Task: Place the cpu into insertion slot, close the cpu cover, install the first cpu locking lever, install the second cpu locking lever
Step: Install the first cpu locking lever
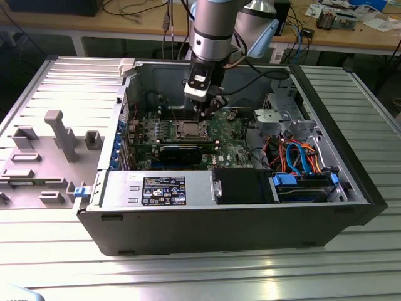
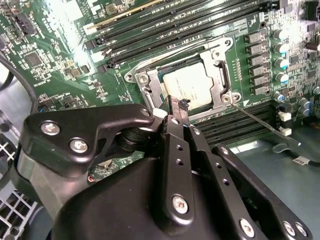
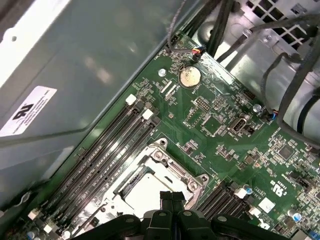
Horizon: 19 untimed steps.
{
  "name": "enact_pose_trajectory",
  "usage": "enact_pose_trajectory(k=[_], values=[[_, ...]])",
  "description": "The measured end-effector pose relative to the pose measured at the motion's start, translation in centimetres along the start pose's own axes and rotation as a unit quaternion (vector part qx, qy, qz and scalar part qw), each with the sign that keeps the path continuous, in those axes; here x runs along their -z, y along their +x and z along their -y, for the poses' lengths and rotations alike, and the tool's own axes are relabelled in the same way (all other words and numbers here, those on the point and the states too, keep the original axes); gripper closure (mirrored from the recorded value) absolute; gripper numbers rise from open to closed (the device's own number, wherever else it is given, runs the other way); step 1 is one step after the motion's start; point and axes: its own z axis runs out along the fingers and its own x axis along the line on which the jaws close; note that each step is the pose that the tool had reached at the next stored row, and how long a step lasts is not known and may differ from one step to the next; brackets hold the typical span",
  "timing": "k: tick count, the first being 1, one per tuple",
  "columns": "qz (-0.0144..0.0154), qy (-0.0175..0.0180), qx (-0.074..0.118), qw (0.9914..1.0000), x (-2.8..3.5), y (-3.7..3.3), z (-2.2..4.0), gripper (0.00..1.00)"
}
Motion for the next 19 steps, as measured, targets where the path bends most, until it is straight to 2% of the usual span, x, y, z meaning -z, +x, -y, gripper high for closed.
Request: enact_pose_trajectory(k=[5,6,12,16,18,19], values=[[0.0010,0.0005,0.025,0.99968,0.00,0.00,0.00,0.89],[0.0015,0.0008,0.038,0.99929,0.00,0.00,0.00,0.89],[0.0026,0.0013,0.065,0.99790,0.00,0.00,0.00,0.89],[0.0034,0.0017,0.085,0.99638,0.00,0.00,0.00,0.89],[0.0038,0.0019,0.096,0.99539,0.00,0.00,0.00,0.89],[0.0041,0.0021,0.105,0.99450,0.00,0.00,0.00,0.89]])
